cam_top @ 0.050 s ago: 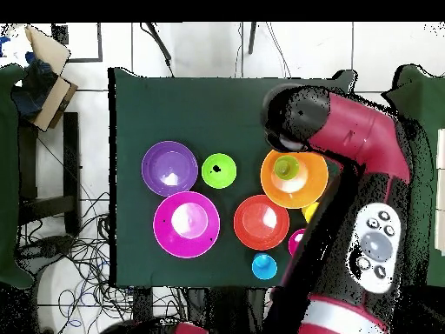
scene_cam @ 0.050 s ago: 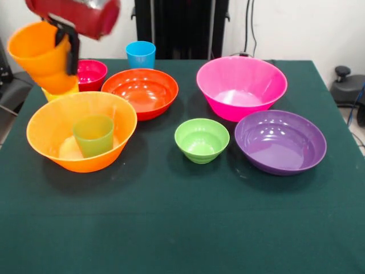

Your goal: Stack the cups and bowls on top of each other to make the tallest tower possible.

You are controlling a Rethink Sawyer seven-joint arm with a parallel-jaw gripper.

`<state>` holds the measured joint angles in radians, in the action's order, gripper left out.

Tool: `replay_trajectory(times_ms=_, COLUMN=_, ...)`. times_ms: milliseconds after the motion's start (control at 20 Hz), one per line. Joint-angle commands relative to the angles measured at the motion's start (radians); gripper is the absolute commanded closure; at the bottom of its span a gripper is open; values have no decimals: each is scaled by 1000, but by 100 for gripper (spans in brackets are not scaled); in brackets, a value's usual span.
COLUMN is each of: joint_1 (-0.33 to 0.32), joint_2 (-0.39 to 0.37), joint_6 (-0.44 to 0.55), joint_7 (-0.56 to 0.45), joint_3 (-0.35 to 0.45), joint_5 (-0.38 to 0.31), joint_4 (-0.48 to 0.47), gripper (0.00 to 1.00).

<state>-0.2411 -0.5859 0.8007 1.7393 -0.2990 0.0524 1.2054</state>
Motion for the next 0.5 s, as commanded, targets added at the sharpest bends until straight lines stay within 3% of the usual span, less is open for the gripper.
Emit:
replay_trajectory(times_ms=50, joint_1=-56, joint_2=-39, joint_6=-240, joint_7=-41, joint_3=98, joint_5=-117, joint_4=354, gripper=100)
replay_trajectory(times_ms=200, joint_1=-52, joint_2=-39, joint_6=-277, joint_7=-3, joint_3=90, joint_5=-134, joint_4=377, gripper=100)
replay_trajectory(times_ms=500, joint_1=-73, joint_2=-41, joint_6=-250, joint_7=-20, joint_3=138, joint_5=-120, joint_4=371, gripper=100)
